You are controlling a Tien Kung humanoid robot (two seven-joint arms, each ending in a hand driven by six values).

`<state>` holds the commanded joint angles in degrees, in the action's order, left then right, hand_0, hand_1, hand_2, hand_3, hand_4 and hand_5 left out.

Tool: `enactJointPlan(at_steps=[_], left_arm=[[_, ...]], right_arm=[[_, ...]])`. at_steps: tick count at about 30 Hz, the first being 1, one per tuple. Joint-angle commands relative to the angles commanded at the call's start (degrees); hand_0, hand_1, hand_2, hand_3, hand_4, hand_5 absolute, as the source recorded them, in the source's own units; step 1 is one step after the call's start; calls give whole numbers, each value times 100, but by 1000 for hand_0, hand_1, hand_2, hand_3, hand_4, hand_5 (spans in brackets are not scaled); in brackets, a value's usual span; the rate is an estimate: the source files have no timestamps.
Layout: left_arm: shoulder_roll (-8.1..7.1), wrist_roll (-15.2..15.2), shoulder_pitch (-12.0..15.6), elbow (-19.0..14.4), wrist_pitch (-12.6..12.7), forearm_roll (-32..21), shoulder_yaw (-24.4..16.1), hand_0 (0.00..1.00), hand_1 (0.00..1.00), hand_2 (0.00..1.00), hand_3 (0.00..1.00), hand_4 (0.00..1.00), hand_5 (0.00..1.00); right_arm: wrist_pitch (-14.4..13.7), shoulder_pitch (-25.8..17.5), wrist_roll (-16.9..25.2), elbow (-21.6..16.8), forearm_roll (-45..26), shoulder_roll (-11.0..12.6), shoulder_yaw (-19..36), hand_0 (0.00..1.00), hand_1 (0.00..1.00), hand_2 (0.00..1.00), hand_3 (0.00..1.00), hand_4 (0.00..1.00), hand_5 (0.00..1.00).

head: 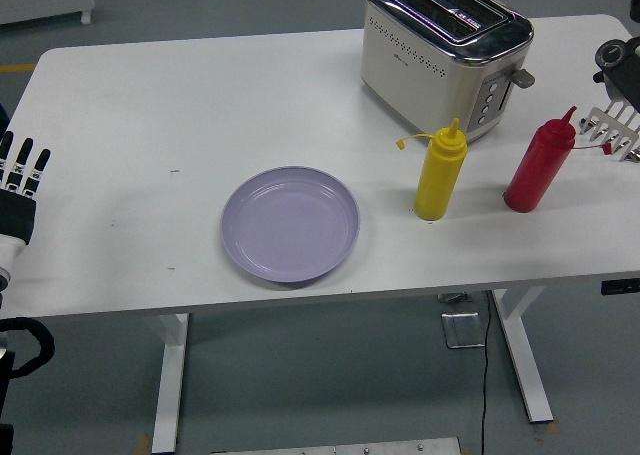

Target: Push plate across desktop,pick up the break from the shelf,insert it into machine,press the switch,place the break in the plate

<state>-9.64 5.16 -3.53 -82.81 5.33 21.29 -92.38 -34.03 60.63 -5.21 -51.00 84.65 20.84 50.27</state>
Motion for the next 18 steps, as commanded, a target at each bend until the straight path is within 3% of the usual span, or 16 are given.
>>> enactJointPlan(at_steps=[7, 12, 18], left_arm=[[4, 27, 7, 18, 22, -1, 56, 819, 869, 936, 799, 612, 998], [-2, 43, -8, 30, 34, -8, 106, 818, 870, 935, 799, 612, 998], [-9, 53, -12, 46, 44, -10, 135, 818, 870, 935, 800, 612, 998]], right_arm=[[-295, 329, -256, 661, 456, -569, -237, 325, 341, 438, 480, 187, 2], [-295, 516, -335, 1104, 782, -941, -380, 321, 349, 433, 479, 176, 2], [-295, 638, -463, 1342, 1034, -1238, -498, 323, 341, 435, 482, 148, 2]])
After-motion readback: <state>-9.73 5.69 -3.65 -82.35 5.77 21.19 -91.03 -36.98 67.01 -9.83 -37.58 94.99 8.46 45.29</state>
